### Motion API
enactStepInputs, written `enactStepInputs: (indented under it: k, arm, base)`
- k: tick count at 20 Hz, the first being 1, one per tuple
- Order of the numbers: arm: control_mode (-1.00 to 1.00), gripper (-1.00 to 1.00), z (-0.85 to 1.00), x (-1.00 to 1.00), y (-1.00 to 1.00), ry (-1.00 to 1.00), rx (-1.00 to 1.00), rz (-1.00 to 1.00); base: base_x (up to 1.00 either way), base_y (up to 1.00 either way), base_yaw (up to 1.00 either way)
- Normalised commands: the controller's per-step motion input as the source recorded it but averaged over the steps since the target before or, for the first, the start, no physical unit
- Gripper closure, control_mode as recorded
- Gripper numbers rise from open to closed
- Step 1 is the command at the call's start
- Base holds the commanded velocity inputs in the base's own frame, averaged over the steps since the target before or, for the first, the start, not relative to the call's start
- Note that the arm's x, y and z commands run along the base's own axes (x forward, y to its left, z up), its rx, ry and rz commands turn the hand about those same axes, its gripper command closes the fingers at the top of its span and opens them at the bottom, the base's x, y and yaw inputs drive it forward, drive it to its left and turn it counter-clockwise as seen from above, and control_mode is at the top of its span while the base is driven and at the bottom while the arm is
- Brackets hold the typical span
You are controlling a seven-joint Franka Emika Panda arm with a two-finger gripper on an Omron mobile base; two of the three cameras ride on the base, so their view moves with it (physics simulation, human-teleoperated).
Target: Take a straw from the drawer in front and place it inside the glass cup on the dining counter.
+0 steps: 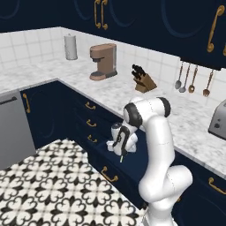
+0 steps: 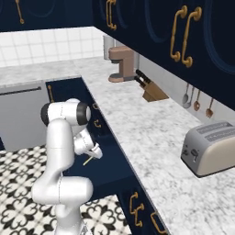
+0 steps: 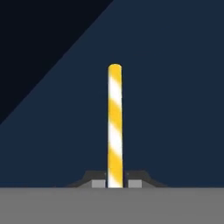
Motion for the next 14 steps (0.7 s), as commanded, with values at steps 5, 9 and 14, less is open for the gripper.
enactStepInputs:
  k: [5, 9, 14]
  arm:
    - [-1.00, 1.00, -0.95, -0.01, 1.00, -0.39, 0.19, 0.00]
    - [-1.00, 1.00, -0.01, -0.51, 0.58, -0.49, 0.22, -0.04]
    - [-1.00, 1.00, 0.99, -0.40, 0.19, -0.38, 0.20, -0.06]
  base:
    - [0.00, 0.00, 0.00]
    - [0.00, 0.00, 0.00]
    - [0.00, 0.00, 0.00]
